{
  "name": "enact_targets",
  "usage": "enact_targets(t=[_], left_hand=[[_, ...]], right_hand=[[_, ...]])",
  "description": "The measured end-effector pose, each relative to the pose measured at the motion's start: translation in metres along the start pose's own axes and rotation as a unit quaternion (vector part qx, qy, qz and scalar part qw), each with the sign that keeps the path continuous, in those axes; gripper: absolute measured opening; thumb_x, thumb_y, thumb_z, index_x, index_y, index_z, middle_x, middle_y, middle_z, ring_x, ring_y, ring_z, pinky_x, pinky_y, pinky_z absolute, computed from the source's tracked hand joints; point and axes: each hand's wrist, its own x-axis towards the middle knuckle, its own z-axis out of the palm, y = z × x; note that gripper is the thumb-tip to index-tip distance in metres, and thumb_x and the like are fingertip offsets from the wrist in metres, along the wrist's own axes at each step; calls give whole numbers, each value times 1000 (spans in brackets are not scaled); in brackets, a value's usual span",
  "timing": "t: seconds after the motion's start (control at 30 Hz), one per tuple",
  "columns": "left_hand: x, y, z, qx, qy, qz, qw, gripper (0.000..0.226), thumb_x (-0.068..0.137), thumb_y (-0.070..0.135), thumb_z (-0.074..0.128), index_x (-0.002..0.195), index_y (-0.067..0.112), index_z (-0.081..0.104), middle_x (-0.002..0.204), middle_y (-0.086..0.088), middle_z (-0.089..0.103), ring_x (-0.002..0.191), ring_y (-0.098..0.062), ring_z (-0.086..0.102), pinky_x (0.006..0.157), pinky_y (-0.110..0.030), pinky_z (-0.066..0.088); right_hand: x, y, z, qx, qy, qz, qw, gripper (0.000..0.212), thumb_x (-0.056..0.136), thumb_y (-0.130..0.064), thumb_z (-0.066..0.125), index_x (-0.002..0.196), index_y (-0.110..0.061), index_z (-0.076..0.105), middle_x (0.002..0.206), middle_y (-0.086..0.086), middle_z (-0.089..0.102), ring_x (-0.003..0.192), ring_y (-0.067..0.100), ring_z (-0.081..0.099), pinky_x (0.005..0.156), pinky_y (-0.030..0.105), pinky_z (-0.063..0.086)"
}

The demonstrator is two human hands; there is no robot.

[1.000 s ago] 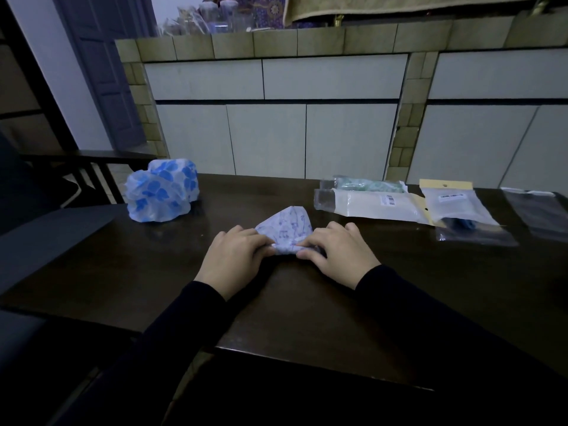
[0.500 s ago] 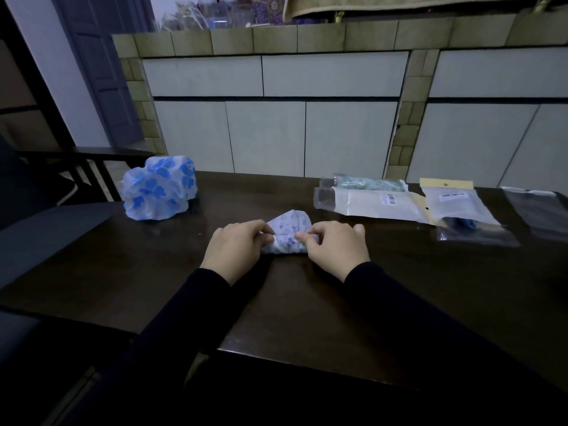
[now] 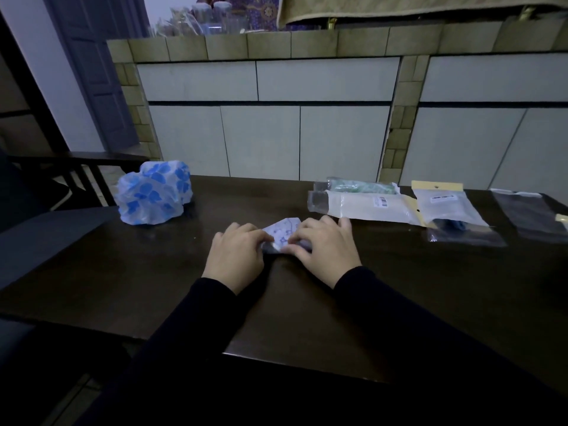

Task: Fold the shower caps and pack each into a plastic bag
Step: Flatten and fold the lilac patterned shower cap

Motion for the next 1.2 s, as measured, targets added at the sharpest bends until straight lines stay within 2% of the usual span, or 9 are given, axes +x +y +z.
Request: enact_targets(t=[0.13,0.2,0.47,0.63,0.87,0.97,1.07,1.13,1.2], left_hand=[[-1,-2,2,-16,-37,-22,999,37,89,51,53,120,34,63,113,12,57,112,-11,45,85,-34,36],[2,-3,1,-10,-65,-29,997,43,87,55,56,124,35,60,117,11,55,116,-12,43,87,-36,35],[6,-2,2,9,-51,-25,998,33,92,48,52,121,37,62,115,11,58,112,-14,47,82,-34,33],[4,1,1,22,-30,-18,999,31,95,49,44,115,37,65,109,12,60,107,-15,50,77,-32,30],[11,13,0,-21,-61,-62,996,28,96,42,42,103,32,67,109,8,64,107,-18,53,79,-34,29],[14,17,0,-28,-84,-78,993,22,96,39,40,99,31,60,106,6,65,104,-19,54,84,-39,28],[17,18,0,-88,-106,-108,985,3,95,39,44,98,38,43,102,8,63,101,-16,54,87,-41,24],[17,17,0,-71,-83,-106,988,5,93,39,49,94,39,44,107,9,56,105,-15,47,91,-43,24],[16,16,3,-46,-18,-90,995,7,89,41,56,92,40,50,111,11,47,110,-13,41,95,-44,24]], right_hand=[[-4,8,-4,26,-40,29,998,38,82,-67,53,104,-40,69,102,-17,60,98,10,49,80,33,22],[-2,11,-4,39,-67,45,996,36,82,-64,56,108,-41,67,106,-17,60,100,11,48,83,34,26],[-4,12,-7,-3,-52,38,998,30,92,-55,49,114,-42,65,116,-19,64,100,11,41,83,34,21],[-2,9,-7,-29,-47,31,998,26,96,-45,44,105,-36,67,103,-11,68,96,15,48,86,36,24],[6,16,-7,70,-117,139,981,22,93,-41,49,89,-29,67,87,-9,67,87,14,57,88,34,29],[6,15,-5,81,-114,167,976,18,93,-42,50,90,-31,64,86,-10,65,85,13,57,88,34,30],[4,14,-3,73,-80,173,979,14,92,-44,51,88,-34,60,80,-13,62,80,10,55,86,33,29],[4,15,-2,70,-66,181,979,15,91,-45,51,85,-35,59,78,-14,60,82,10,56,84,33,27],[4,16,-1,40,-42,172,983,15,91,-47,51,87,-36,61,82,-15,59,89,11,55,85,34,28]])
